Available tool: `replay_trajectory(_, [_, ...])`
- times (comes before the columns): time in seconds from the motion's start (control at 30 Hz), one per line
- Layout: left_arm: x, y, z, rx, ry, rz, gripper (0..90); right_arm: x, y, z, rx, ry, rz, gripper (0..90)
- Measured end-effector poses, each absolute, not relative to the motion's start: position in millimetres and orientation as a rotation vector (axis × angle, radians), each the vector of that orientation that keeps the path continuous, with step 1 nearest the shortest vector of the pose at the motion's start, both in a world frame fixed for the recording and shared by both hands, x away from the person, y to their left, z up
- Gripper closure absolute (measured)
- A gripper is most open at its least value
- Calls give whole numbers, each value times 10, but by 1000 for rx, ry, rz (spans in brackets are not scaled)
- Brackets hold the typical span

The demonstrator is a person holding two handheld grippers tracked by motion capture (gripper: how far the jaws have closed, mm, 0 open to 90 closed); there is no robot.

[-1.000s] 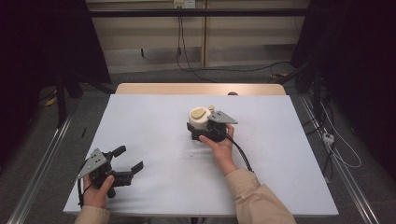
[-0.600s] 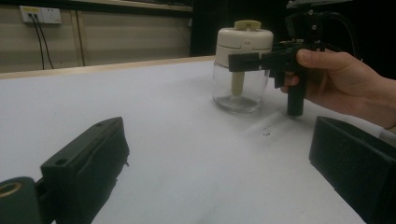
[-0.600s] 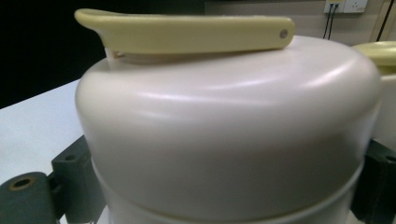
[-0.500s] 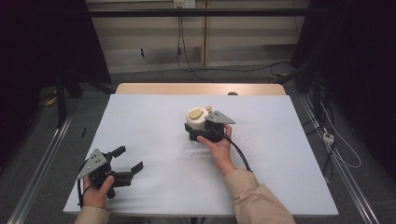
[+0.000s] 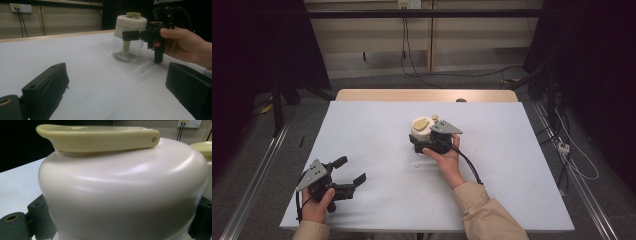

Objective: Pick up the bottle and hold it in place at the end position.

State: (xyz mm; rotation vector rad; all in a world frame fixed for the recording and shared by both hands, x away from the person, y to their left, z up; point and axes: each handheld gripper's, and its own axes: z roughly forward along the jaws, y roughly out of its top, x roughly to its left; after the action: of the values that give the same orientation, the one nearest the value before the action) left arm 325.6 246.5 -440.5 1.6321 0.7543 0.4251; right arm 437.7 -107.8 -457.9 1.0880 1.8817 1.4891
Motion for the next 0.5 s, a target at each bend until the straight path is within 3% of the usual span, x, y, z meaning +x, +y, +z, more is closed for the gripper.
replay_trajectory(0.5, [3294, 2431, -4421, 1635, 758, 425, 39, 4364, -1116, -4582, 1095, 1911, 1491, 65])
